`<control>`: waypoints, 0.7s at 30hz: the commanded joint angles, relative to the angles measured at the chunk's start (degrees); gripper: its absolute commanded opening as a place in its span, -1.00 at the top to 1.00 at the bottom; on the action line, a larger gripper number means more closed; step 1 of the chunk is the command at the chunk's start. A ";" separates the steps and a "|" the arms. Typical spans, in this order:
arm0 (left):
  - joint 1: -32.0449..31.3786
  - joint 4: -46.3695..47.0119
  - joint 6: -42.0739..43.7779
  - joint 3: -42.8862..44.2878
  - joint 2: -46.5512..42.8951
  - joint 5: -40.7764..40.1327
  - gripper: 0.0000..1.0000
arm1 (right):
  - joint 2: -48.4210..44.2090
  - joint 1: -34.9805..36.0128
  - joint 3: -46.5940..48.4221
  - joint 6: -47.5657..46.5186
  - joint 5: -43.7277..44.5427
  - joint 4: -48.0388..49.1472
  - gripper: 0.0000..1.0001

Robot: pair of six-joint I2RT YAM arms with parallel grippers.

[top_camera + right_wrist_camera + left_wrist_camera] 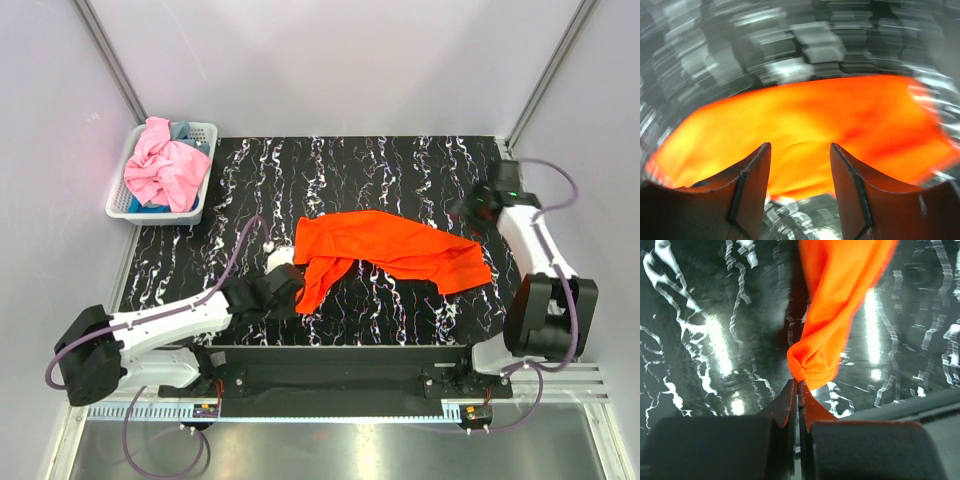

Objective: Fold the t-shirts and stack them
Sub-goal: Flatten the tshirt out

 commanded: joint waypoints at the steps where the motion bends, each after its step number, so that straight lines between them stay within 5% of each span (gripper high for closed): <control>1: 4.36 4.06 -3.46 -3.87 -1.85 5.38 1.00 | -2.90 13.32 4.81 -5.80 -1.64 3.27 -0.17; 10: 11.41 5.21 -6.37 -11.01 -9.41 9.71 1.00 | 15.46 45.93 19.57 -20.82 4.16 4.86 -0.11; 14: 13.26 4.59 -5.23 -11.71 -10.03 10.41 1.00 | 21.44 52.55 20.73 -25.31 6.79 4.15 -0.12; 21: 14.40 3.89 -3.91 -11.45 -10.82 9.98 1.00 | 18.56 56.86 13.62 -28.83 6.71 7.23 -0.19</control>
